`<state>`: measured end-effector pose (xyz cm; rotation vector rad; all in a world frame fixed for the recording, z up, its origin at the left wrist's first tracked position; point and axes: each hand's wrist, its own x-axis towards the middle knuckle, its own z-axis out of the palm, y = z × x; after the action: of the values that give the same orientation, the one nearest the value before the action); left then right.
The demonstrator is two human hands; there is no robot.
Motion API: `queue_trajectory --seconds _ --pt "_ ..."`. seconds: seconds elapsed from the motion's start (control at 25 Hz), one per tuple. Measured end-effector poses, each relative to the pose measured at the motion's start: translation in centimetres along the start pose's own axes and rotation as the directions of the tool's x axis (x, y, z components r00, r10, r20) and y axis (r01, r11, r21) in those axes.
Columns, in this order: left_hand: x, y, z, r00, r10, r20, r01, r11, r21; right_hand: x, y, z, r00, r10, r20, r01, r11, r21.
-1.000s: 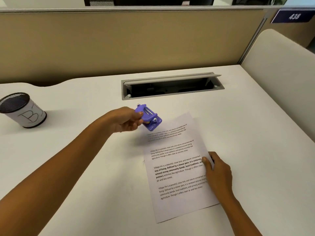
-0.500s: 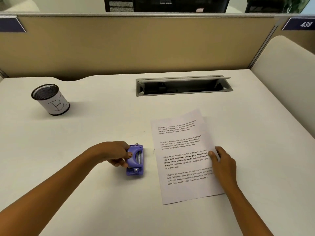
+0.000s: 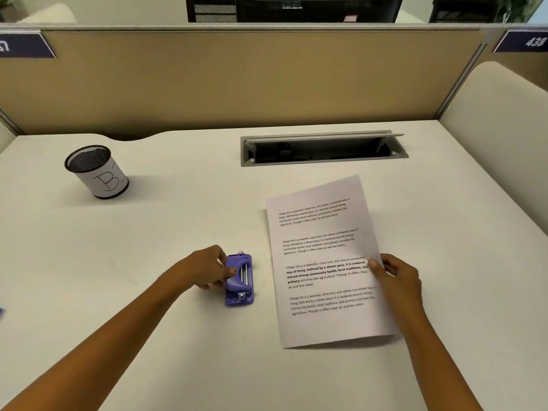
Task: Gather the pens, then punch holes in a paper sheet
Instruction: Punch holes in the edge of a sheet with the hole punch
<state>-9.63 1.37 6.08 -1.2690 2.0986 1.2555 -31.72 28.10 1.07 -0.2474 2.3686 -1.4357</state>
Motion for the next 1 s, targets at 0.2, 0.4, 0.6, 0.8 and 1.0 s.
queue_trajectory --seconds 0.2,0.4,0.6,0.8,1.0 --pt "-0.1 -0.6 0.5 0.996 -0.020 -0.092 -0.003 0.970 -0.245 -1.1 0.2 1.2 0.995 0.023 0.097 -0.030 0.997 0.065" --pt "-0.2 -0.9 0.3 0.996 -0.045 -0.072 0.016 0.930 -0.367 -2.1 0.0 2.8 0.993 0.012 0.114 -0.018 0.999 0.047" --pt "0.0 -1.1 0.3 0.997 -0.044 -0.063 0.015 0.914 -0.405 -3.0 -0.1 4.0 0.992 0.000 0.128 -0.008 0.998 0.060" --pt "0.2 -1.3 0.4 0.996 -0.047 -0.073 0.011 0.901 -0.433 -3.3 -0.5 4.5 0.990 0.001 0.142 -0.012 0.997 0.076" --pt "0.2 -1.6 0.6 0.995 -0.052 -0.083 0.008 0.885 -0.466 -3.7 -0.4 4.7 0.987 -0.006 0.163 -0.008 0.996 0.085"
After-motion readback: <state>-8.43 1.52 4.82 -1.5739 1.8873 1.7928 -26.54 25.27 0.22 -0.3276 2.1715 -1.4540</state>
